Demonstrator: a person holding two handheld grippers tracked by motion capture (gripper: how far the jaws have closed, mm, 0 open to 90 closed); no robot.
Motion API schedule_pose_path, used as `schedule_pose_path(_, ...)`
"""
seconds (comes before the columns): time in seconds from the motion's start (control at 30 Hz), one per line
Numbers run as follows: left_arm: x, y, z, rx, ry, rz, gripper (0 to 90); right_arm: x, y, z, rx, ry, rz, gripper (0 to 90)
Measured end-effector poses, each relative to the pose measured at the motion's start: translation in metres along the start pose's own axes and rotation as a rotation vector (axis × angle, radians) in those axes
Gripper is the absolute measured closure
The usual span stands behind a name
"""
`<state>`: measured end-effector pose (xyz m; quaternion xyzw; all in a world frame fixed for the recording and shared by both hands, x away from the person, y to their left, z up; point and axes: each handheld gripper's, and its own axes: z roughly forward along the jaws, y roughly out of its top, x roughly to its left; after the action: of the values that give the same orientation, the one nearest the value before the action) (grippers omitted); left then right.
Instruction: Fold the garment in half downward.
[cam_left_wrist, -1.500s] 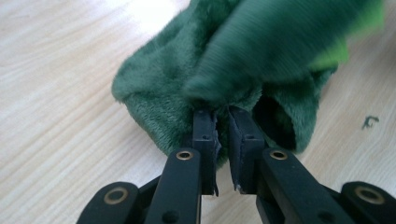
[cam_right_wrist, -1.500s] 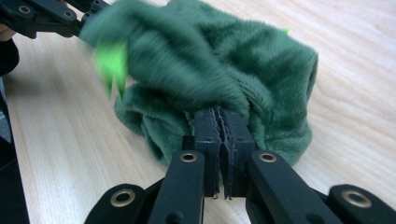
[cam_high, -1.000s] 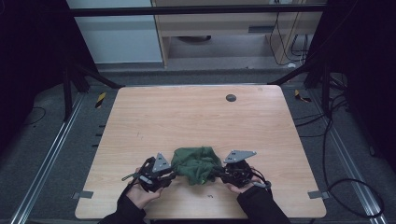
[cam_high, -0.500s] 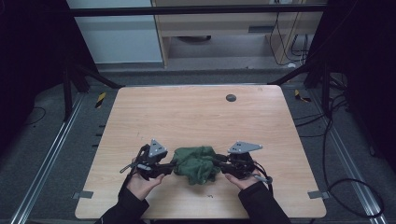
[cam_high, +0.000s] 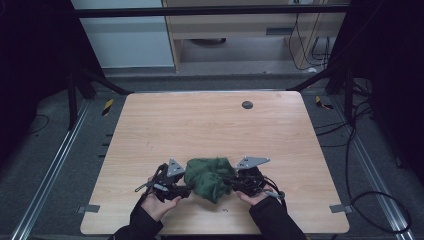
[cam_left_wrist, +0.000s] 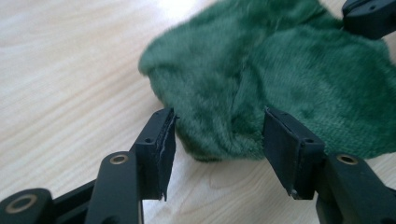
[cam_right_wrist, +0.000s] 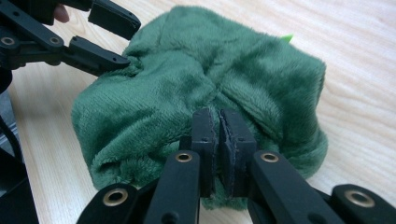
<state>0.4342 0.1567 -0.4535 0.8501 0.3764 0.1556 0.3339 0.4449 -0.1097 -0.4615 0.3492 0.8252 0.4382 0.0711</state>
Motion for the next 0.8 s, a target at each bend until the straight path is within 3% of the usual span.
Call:
schedule_pose_path(0.2, 0.002, -0.001, -0.001, -0.009, 0.0, 0.021, 44.2, 0.001, -0.002, 0.002, 0.011, -0.004, -0.01, 83.1)
schedule_pose_path(0.37, 0.018, -0.002, -0.015, -0.061, 0.022, 0.006, 42.7, -0.005, 0.001, -0.008, -0.041, -0.038, -0.003, 76.0)
schedule_pose_path(0.43, 0.025, -0.004, -0.018, -0.074, 0.022, 0.001, 41.4, -0.013, 0.001, -0.013, -0.068, -0.085, 0.014, 70.0)
schedule_pose_path(0.47, 0.029, -0.005, -0.02, -0.083, 0.025, 0.002, 41.4, -0.013, 0.001, -0.013, -0.068, -0.085, 0.014, 70.0)
schedule_pose_path(0.57, 0.043, -0.009, -0.022, -0.09, 0.061, -0.003, 39.6, -0.023, 0.0, -0.019, -0.086, -0.135, 0.034, 64.3)
schedule_pose_path(0.63, 0.051, -0.012, -0.022, -0.091, 0.076, -0.019, 37.9, -0.035, -0.002, -0.026, -0.109, -0.19, 0.056, 57.6)
schedule_pose_path(0.8, 0.073, -0.019, -0.024, -0.093, 0.12, -0.067, 35.3, -0.05, -0.008, -0.034, -0.132, -0.265, 0.08, 48.5)
